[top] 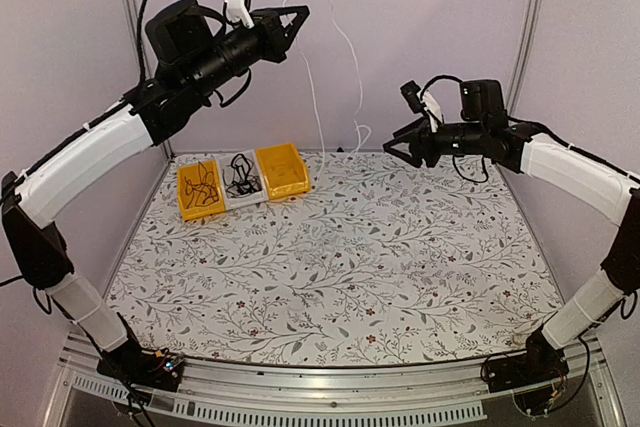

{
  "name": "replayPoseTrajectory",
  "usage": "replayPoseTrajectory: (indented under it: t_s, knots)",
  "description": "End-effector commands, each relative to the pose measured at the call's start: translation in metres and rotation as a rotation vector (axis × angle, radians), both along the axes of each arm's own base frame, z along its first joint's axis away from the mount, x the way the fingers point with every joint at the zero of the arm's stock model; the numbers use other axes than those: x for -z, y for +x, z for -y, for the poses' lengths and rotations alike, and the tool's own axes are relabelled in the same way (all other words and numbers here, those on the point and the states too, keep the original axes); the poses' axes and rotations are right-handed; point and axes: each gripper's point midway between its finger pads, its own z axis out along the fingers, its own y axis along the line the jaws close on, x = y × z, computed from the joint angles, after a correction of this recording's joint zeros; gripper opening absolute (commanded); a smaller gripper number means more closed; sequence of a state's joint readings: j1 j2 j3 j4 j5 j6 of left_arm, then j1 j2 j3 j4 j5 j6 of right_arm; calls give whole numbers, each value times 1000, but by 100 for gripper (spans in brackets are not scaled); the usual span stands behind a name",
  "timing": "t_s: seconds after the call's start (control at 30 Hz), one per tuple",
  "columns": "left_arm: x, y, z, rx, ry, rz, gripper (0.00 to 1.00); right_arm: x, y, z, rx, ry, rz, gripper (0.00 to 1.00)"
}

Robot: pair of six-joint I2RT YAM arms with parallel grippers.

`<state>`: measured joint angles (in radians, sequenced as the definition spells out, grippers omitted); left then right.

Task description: Untangle the cables

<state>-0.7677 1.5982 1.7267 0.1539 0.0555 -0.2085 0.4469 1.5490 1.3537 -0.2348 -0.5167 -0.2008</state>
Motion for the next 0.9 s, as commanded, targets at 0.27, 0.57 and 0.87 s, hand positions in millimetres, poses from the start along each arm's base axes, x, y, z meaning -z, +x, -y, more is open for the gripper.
replayPoseTrajectory:
  t_s: [0.27,0.57,0.87]
  knots:
    - [-95,-3,-4,-82,-156,127,0,-46,-70,-103,-409,185,136,64]
    - [-158,-13,-17,-126,-264,309,0,10,-54,-127,-447,166,-13,71]
    - [-113,42,-20,-254,-105,272,0,60,-48,-99,-372,44,-90,70]
